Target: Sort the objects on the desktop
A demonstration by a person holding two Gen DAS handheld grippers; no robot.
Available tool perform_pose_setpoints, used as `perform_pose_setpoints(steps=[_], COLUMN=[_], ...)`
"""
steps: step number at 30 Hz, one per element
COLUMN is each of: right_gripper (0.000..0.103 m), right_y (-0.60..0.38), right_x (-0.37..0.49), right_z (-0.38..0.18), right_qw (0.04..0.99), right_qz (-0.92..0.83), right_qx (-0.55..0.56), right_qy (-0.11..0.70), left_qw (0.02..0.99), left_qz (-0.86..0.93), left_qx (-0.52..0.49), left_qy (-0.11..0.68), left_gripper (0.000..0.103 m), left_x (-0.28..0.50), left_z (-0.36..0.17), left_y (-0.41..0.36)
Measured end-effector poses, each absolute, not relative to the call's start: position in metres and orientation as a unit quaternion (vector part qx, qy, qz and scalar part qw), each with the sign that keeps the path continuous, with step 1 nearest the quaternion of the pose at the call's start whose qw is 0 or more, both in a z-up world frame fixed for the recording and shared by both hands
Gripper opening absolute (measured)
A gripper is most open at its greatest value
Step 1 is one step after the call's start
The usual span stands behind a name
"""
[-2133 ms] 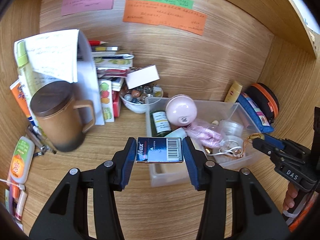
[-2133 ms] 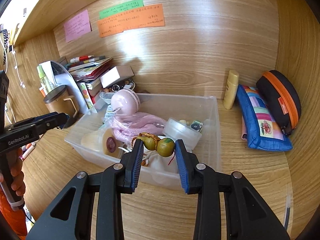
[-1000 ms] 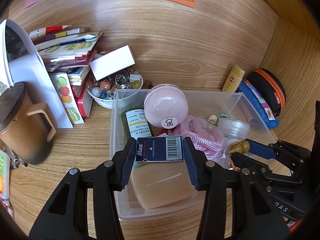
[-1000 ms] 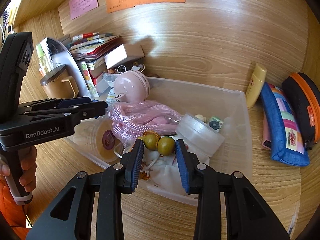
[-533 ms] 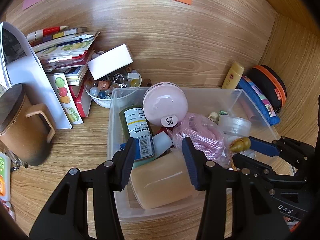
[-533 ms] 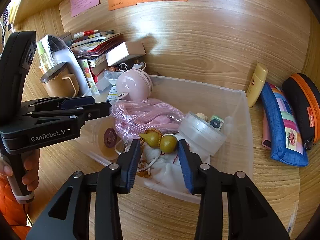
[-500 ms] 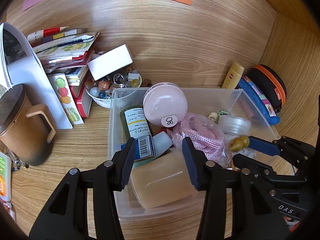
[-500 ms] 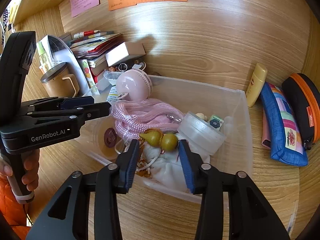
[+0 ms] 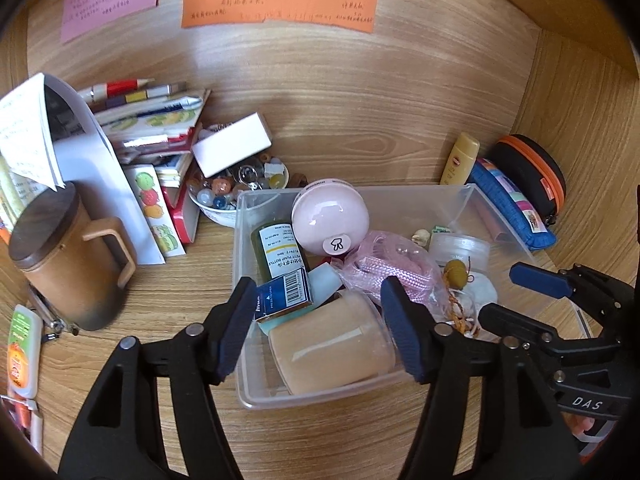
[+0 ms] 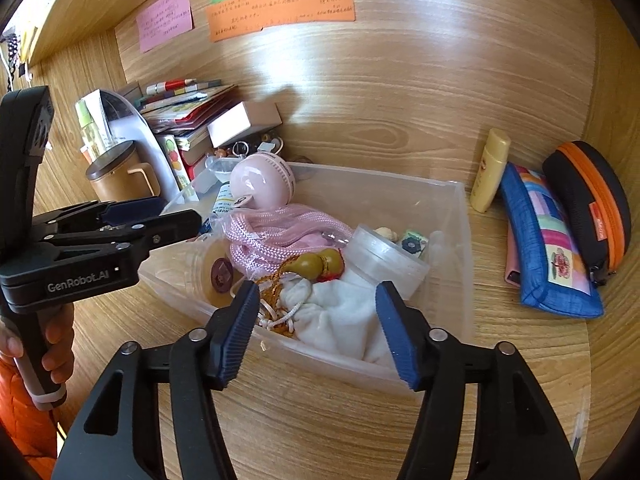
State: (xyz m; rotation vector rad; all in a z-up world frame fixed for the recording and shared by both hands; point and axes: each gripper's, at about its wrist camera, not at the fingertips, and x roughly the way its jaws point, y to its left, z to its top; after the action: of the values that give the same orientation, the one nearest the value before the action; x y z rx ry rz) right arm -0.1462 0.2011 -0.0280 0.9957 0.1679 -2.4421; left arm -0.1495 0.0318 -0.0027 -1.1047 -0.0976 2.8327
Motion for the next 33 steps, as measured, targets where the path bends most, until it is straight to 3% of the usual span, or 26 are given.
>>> perform_pose_setpoints(steps=[16,31,33], right_gripper=[0.082,0.089,0.094], right_y=[0.221,0.241,0.242], right_x=[-0.109,-0.066,-0.062], right_z=[0.0,0.019,0.021], right_qw=[0.222,0.187,0.182], right_qz=[-0.92,-0.942,-0.945], right_qx=[0.317,0.271,0.264], right_qy=[0.061,0.061,0.059], left_qw=[0.023,-0.001,-0.003], left_qz=[0.949,0.962,0.963], left_qx=[-0.313,-0.272,-0.268], left_qy=[-0.008,0.019,0.017], left_gripper=[0.095,0.097,0.097], left_x=[-0.1,-0.055,-0.051], left_z=[0.024,0.039,0.041], left_y=[0.04,0.052,0.052])
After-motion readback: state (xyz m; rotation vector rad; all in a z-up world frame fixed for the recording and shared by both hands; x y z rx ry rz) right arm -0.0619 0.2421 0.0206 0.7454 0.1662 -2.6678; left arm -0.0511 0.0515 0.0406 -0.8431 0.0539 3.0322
